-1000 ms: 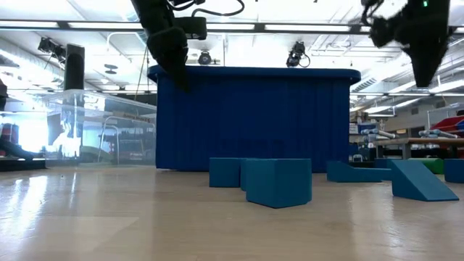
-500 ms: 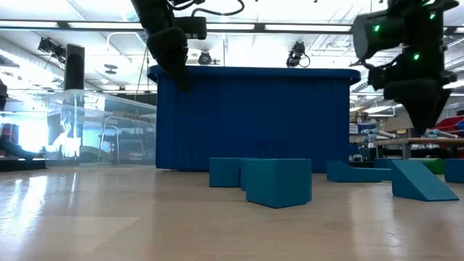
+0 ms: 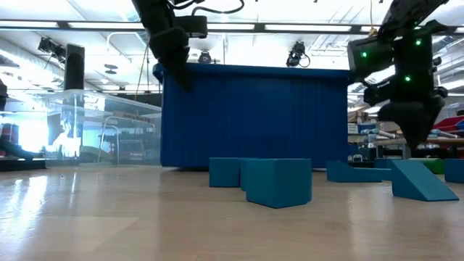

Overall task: Sort blocks
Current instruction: Put the green block into the blue bin

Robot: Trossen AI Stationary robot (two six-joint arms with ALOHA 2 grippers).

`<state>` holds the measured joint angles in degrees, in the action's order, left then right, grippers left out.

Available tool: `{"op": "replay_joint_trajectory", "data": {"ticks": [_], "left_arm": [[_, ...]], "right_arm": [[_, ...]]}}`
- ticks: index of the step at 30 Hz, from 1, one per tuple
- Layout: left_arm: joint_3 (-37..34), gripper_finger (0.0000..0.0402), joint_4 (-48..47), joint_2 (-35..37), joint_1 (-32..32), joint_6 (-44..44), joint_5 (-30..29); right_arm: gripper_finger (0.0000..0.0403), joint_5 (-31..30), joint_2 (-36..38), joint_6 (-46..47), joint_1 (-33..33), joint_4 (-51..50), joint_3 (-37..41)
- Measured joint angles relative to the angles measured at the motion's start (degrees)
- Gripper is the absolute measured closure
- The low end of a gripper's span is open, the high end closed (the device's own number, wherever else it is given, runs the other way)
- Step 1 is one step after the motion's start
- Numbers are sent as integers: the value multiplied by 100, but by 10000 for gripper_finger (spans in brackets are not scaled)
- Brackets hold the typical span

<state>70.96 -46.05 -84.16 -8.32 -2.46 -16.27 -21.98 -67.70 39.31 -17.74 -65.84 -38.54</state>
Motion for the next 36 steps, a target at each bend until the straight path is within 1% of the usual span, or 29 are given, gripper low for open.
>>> {"op": "replay_joint_trajectory", "data": {"ticks": [5,8,17,30,36], "left_arm": [[0,170,-45,0,-2,4,-17],[0,170,0,0,-2,-30,-59],[0,170,92,0,-2,-44,-59],[-7,170,259,-2,-1,-55,-35],[-7,170,274,-2,7,-54,-17]], "right_arm": [[174,9,-29,-35,-46,-35,17],[174,-36,-135,55,-207,-81,17],[174,-36,-925,32,-823,11,17],[174,129,-1870,-359,-1476,893,-8],[175,401,-1997,-806,-1589,997,-20]]}}
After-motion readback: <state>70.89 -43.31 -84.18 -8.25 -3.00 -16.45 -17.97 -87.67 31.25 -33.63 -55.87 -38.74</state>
